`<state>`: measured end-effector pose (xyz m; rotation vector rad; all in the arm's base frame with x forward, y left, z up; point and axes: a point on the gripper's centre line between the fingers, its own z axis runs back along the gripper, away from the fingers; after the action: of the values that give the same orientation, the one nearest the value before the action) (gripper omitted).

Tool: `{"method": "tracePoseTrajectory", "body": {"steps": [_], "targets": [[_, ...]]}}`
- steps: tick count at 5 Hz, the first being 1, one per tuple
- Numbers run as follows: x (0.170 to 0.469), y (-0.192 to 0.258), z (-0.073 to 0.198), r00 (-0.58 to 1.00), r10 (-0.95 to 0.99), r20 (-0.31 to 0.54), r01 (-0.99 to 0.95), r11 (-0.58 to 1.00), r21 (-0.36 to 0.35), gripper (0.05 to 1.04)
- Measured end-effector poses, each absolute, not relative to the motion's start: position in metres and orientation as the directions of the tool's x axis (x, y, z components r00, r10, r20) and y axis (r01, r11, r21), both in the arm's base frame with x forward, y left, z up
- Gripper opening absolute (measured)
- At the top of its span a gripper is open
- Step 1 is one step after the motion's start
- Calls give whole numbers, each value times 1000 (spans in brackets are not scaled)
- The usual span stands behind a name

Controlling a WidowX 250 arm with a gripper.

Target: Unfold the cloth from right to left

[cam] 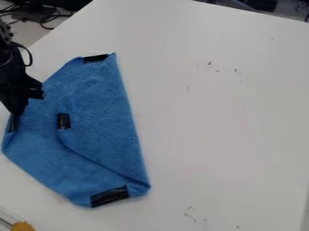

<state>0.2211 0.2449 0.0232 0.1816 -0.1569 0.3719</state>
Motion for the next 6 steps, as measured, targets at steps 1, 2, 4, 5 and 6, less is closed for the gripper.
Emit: {"method": "tracePoseTrajectory", "body": {"steps": [1,2,4,5,6], "targets": [[221,262,17,933,312,181,-339,930,144,221],[216,268,12,940,298,167,-323,935,144,478],[209,287,18,944,289,158,-315,933,176,1000],[201,299,23,947,284,151,-310,931,194,1005],[197,309,25,952,271,141,-296,933,204,1001]]}}
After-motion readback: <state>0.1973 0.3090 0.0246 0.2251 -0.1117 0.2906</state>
